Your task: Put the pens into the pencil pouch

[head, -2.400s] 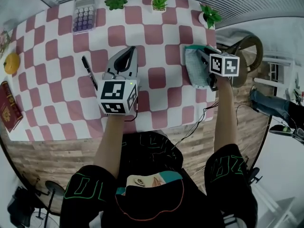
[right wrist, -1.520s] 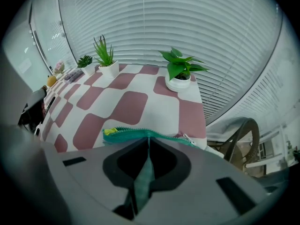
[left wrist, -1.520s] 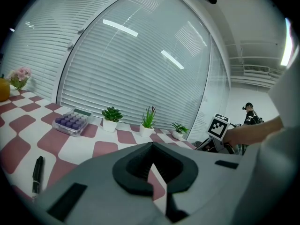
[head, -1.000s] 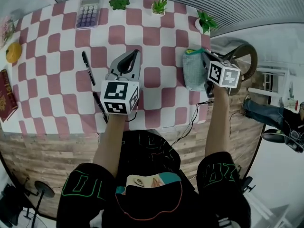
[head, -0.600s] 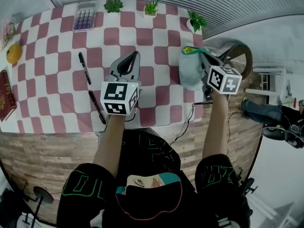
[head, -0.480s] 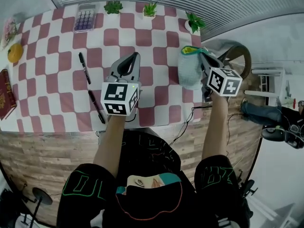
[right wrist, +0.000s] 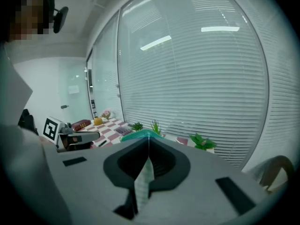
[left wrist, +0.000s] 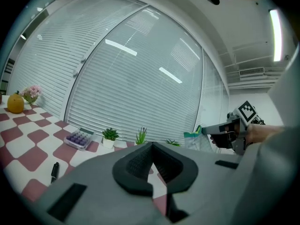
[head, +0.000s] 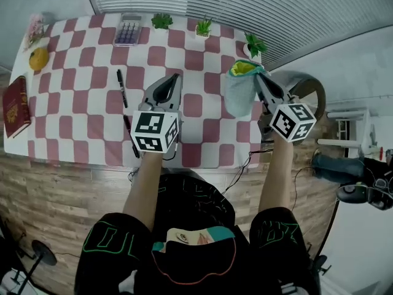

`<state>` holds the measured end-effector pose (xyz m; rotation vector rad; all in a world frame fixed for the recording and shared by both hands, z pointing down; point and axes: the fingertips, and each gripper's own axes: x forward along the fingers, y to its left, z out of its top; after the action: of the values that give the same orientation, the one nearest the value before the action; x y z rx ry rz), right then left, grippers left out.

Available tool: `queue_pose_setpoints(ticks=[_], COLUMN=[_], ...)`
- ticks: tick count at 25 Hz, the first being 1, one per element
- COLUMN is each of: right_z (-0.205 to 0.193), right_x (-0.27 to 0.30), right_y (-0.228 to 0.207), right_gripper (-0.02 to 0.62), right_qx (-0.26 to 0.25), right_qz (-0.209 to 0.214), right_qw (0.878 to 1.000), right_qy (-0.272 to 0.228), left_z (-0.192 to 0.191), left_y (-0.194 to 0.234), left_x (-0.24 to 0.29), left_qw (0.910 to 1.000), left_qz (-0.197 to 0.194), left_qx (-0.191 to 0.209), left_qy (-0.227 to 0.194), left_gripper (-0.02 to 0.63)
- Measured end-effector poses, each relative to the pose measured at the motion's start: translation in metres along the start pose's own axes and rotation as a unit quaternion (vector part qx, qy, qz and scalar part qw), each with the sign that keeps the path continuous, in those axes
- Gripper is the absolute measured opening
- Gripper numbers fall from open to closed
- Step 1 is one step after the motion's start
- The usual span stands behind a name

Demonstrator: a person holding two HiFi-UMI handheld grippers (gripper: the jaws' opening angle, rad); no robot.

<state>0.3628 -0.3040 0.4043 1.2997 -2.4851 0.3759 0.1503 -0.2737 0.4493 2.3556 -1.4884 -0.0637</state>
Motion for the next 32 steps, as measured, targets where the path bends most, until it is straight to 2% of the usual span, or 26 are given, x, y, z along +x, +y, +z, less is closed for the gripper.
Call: queue_pose_setpoints(ticks=[6, 10, 12, 15, 20, 24, 28, 32], right_z=[0.033, 0.052, 0.060, 0.068, 0.068, 0.063, 0.059, 0.059], right_x=[0.000, -0.014, -0.022, -0.025, -0.043, -0.053, -0.058, -0.062], right_y=[0.044, 0.075, 0.090, 0.114, 0.142, 0.161, 0.173, 0.176], right_gripper=[0.011, 0.011, 0.011, 0.011, 0.011, 0.011, 0.011, 0.011], right_qx=[-0.015, -0.023, -0.033, -0.050, -0.078, -0.088, -0.090, -0.081], right_qz=[0.105, 0.184, 0.230, 0.298, 0.385, 0.450, 0.493, 0.510], right_qw=[0.992, 0.976, 0.964, 0.940, 0.904, 0.871, 0.846, 0.834], right_qy=[-0.074, -0.112, -0.130, -0.155, -0.169, -0.178, -0.183, -0.193], left_z=[0.032, 0.048, 0.054, 0.062, 0.063, 0.056, 0.053, 0.051], left_y=[-0.001, -0.025, -0.039, -0.051, -0.078, -0.095, -0.111, -0.123], left_x=[-0.015, -0.026, -0.033, -0.043, -0.057, -0.069, -0.075, -0.078], left_qw=[0.9987, 0.9927, 0.9866, 0.9758, 0.9533, 0.9337, 0.9198, 0.9136], left_qz=[-0.028, -0.103, -0.146, -0.199, -0.288, -0.346, -0.378, -0.392], left_qx=[0.018, 0.038, 0.054, 0.078, 0.085, 0.091, 0.104, 0.107], left_qy=[-0.038, -0.049, -0.049, -0.047, -0.038, -0.015, 0.000, 0.002], left_gripper=[-0.003, -0.003, 0.010, 0.102, 0.235, 0.290, 0.283, 0.217])
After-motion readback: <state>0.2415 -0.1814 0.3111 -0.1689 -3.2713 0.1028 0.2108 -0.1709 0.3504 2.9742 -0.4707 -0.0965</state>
